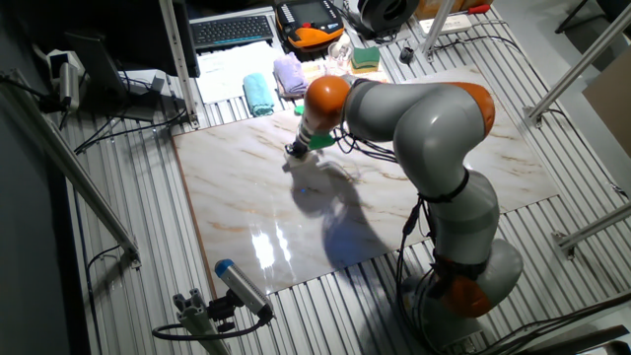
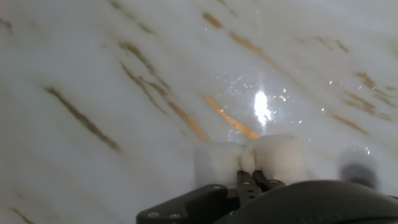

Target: Clean the tabletop with a sponge

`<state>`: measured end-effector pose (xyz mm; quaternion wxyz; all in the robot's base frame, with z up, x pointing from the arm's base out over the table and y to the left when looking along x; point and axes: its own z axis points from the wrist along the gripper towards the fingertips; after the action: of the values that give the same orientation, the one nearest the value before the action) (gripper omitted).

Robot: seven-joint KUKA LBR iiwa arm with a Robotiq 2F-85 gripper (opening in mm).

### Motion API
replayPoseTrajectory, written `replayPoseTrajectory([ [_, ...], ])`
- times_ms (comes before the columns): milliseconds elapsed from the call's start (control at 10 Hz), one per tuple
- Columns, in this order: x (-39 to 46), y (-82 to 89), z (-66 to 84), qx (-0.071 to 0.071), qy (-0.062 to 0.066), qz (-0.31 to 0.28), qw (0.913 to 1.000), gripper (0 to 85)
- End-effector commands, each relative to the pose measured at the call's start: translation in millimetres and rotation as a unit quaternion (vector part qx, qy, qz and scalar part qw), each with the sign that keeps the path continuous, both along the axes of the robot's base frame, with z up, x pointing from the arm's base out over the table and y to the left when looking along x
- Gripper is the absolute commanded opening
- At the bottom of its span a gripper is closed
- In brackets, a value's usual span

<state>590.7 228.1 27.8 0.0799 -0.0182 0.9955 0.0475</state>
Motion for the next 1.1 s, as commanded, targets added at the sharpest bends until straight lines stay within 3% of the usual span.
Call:
replayPoseTrajectory([
  [0,0.3,-4.3,0.1,-0.001,0.000,0.002,1.0000,0.0],
  [300,13.5,-29.3,12.5,-0.003,0.003,0.018,0.9998,0.0],
  [600,21.8,-49.1,14.6,-0.004,0.002,0.028,0.9996,0.0],
  [800,23.0,-51.1,16.5,-0.031,-0.002,0.018,0.9994,0.0],
  [1000,25.7,-50.7,20.9,-0.037,0.018,-0.008,0.9991,0.0],
])
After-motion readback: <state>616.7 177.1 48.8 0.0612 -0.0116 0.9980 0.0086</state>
